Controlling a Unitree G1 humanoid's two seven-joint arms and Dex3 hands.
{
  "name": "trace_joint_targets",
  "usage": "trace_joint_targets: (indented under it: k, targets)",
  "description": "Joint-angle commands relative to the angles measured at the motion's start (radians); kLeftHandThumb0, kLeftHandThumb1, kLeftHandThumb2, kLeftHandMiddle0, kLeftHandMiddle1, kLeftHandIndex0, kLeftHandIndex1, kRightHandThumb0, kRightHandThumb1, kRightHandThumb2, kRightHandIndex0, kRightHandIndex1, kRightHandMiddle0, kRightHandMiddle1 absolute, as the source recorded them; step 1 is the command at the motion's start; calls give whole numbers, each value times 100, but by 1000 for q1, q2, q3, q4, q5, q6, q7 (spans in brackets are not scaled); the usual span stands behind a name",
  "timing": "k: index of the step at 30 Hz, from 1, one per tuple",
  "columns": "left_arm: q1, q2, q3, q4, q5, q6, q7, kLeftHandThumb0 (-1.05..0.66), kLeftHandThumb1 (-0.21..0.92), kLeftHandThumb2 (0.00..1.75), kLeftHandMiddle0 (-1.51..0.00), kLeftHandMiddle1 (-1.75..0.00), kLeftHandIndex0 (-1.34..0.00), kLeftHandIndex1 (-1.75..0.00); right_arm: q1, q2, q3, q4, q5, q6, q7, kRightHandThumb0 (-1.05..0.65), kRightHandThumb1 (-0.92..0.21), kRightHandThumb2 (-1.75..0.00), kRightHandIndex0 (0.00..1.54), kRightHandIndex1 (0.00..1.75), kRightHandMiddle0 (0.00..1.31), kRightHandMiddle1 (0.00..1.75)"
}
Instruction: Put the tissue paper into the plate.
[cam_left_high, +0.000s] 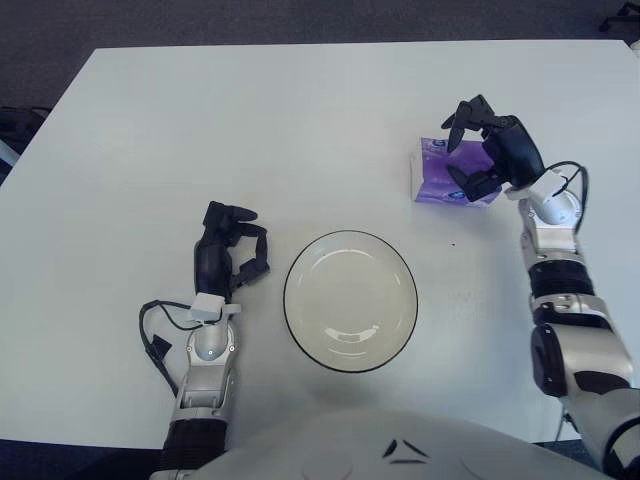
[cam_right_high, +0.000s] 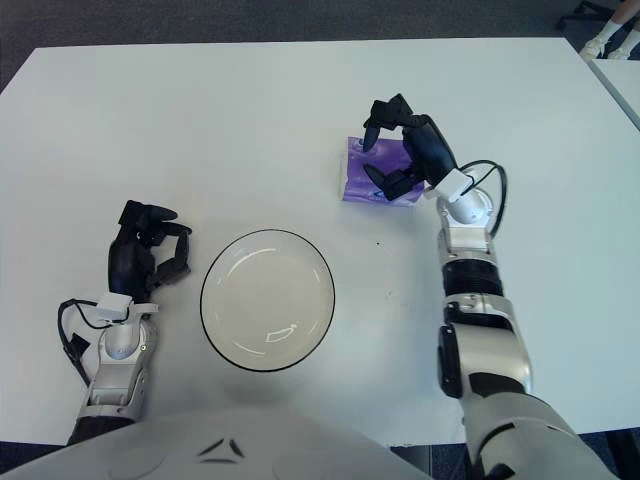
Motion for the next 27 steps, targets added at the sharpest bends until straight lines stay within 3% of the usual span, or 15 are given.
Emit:
trace_joint_targets:
  k: [1,4,7,18,27]
  targets:
    - [78,-14,-13,92,24,37,7,-1,51,98,-63,-140,-31,-175,14,-75,30,-39,-62,27,-3,-100,-58,-73,1,47,3,69]
    - [79,-13,-12,94,21,34,4,-1,51,99,-61,-142,-31,-175,-7,-118,58,-55,-123,53,-18,-103,-65,-66,0,16,1,27]
    - [78,-11,-11,99,16,27,-2,-1,50,101,-61,-144,-31,-175,-33,-161,85,-83,-184,76,-31,-104,-69,-60,0,5,0,9]
    - [76,-12,-8,104,3,15,-13,-1,49,102,-64,-141,-33,-175,-8,-255,122,-221,-293,141,-65,-105,-74,-48,0,0,0,0]
    - [79,-9,-7,101,4,15,-13,-1,48,102,-64,-142,-33,-175,-8,-303,160,-280,-286,189,-11,-105,-74,-46,0,0,0,0]
